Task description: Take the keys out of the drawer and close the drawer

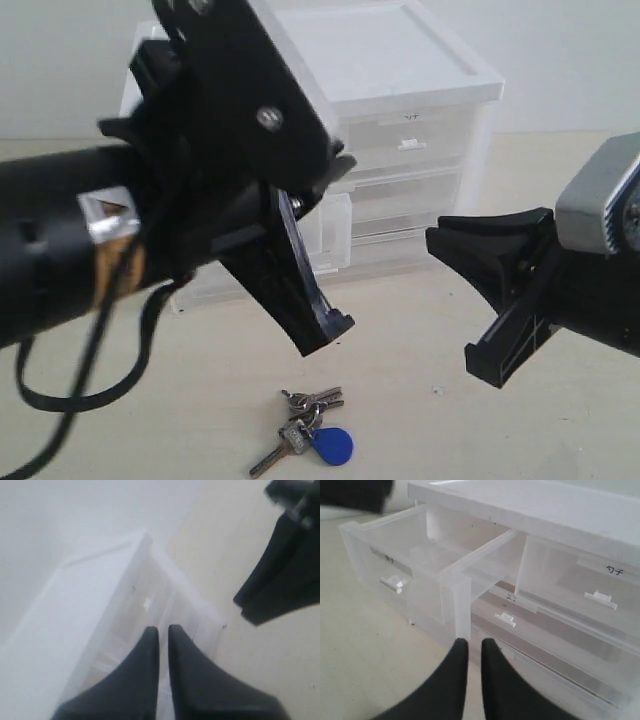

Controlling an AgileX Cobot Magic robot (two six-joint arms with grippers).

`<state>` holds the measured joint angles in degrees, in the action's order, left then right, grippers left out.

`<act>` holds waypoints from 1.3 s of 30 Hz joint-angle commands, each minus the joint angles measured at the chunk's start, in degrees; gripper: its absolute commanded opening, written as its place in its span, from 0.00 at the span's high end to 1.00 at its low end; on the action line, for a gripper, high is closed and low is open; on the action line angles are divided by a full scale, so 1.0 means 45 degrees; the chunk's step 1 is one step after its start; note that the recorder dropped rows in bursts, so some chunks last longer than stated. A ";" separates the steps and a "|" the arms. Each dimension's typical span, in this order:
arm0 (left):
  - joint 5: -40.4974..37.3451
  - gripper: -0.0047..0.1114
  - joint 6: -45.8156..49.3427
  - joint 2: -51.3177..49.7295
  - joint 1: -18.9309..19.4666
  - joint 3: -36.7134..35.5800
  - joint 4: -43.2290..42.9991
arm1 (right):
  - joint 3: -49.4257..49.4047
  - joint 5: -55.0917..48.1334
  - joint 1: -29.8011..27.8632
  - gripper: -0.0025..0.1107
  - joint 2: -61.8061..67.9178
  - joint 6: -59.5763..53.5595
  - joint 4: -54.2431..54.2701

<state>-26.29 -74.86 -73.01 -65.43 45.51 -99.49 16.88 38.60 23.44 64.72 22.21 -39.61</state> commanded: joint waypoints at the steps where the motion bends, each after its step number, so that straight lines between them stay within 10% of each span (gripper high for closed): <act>1: -0.0119 0.92 0.0346 0.2161 -0.0481 -0.0105 0.0147 | 0.0704 -0.0285 0.0050 0.72 -0.0013 0.1038 -0.0947; 5: -0.0876 0.92 0.0896 0.3654 -0.0481 -0.0972 0.1061 | 0.1543 -0.0729 0.0681 0.52 0.0323 0.1695 -0.1172; 20: -0.0786 0.92 -0.0270 0.6440 -0.0481 -0.3926 0.0450 | 0.4875 -0.2150 0.2024 0.54 0.5055 -0.1056 -0.1272; 28: -0.0838 0.92 -0.0681 0.6440 -0.0481 -0.3985 0.0164 | 0.6181 -0.2193 0.2024 0.78 0.5696 -0.0918 -0.0454; 39: -0.0788 0.92 -0.0706 0.6440 -0.0481 -0.4008 0.0221 | 0.6522 -0.3804 0.2024 0.79 0.5134 -0.7849 0.4281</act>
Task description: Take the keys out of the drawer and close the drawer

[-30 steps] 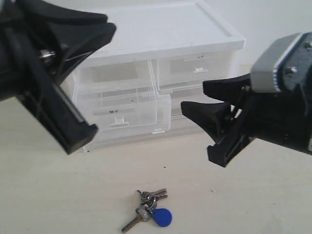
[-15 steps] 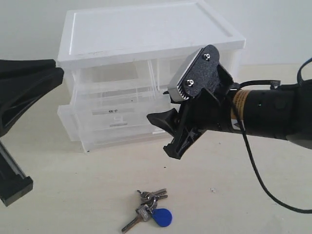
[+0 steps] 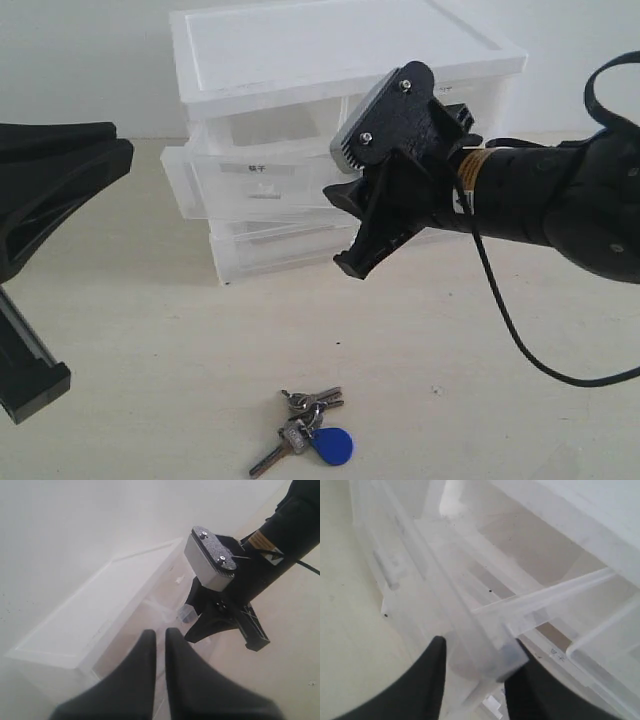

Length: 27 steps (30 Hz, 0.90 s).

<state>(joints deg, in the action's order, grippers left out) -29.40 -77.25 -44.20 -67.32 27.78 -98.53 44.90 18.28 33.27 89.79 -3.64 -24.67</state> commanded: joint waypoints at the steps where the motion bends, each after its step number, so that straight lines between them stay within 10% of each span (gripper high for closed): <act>1: -0.0097 0.92 -0.0174 0.0039 -0.0062 -0.0069 0.0010 | 0.0295 0.0632 -0.0160 0.79 -0.0487 -0.2606 0.1077; 12: -0.0097 0.92 -0.0333 0.0039 -0.0062 -0.0069 0.0009 | 0.0295 -0.2167 -0.0160 0.74 -0.1366 -0.3701 0.1133; 17: -0.3042 0.92 -0.1548 -0.0570 0.0082 -0.0274 -0.0063 | 0.0295 -0.2923 -0.0160 0.60 -0.1930 -0.2846 0.1133; 27: -0.2753 0.92 -0.5889 -0.4463 0.4191 0.0573 -0.0314 | -0.1094 -0.3566 -0.0160 0.61 -0.4910 -0.0414 0.1133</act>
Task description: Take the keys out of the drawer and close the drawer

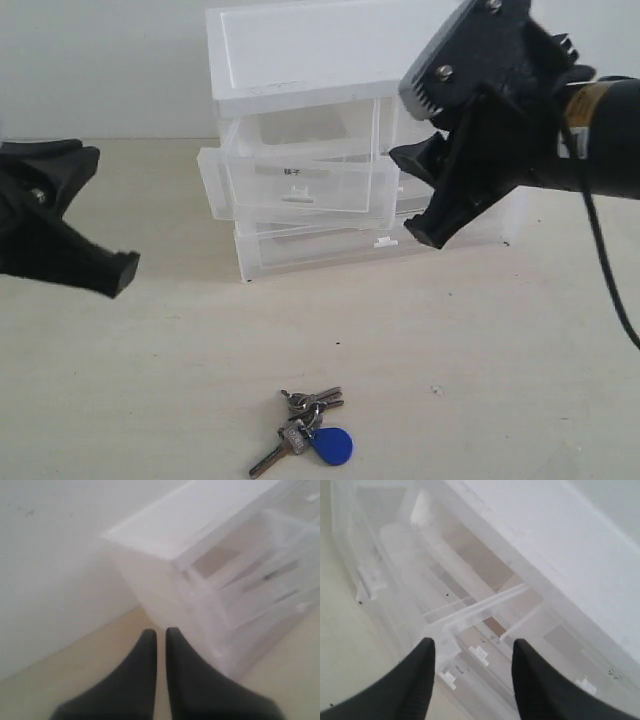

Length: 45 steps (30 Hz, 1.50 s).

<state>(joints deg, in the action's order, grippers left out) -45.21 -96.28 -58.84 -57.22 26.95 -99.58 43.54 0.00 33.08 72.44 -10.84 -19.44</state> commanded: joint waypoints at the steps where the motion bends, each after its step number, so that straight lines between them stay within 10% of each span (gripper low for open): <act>1: 0.1994 0.92 -0.1764 -0.1470 0.2822 0.1070 -0.0081 | -0.1029 0.0715 -0.0119 0.64 -0.1374 0.1513 -0.0028; 6: 0.8066 0.92 -0.2062 -0.2642 0.6694 0.3175 -0.0081 | -0.1966 0.0611 -0.0119 0.98 -0.2383 0.2408 -0.0134; 10: 1.0348 0.92 -0.2073 -0.3605 0.8070 0.3836 -0.0081 | -0.3035 0.2327 -0.0119 0.98 -0.1889 0.2327 -0.0572; 45: 1.1526 0.92 -0.1352 -0.5451 0.8114 0.4378 -0.0081 | -0.0912 0.4598 -0.1371 0.98 0.2338 -0.0142 0.1765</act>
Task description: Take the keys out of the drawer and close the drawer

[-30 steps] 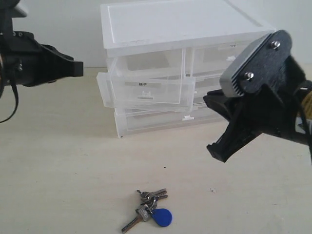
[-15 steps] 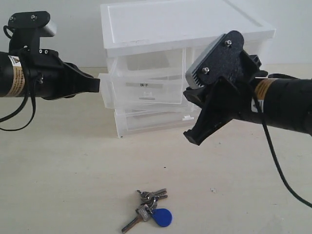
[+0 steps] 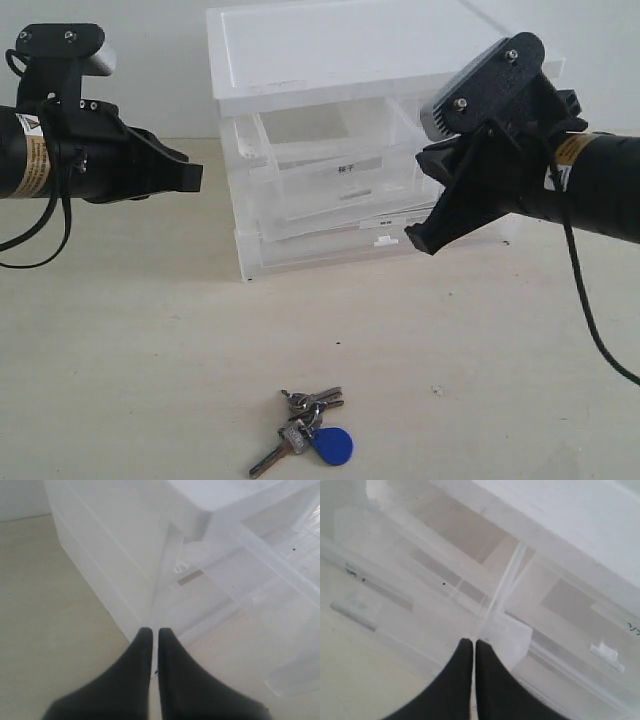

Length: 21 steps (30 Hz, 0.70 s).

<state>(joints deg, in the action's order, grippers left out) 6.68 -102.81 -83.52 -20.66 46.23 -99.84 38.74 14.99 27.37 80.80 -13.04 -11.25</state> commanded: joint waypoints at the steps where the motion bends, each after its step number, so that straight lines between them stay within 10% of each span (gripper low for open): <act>1: -0.0007 0.92 0.0097 0.0035 -0.0012 0.0093 -0.0024 | 0.0154 0.1500 -0.0039 0.98 0.0742 0.0577 -0.0346; 21: 0.0269 0.92 0.1070 0.0083 -0.0012 0.0093 -0.0024 | 0.1350 0.5448 0.0267 0.98 0.3172 0.1341 -0.0917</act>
<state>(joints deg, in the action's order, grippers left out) 7.96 -99.28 -83.52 -20.66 46.23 -99.84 43.14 37.11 28.99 94.68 -6.12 -17.34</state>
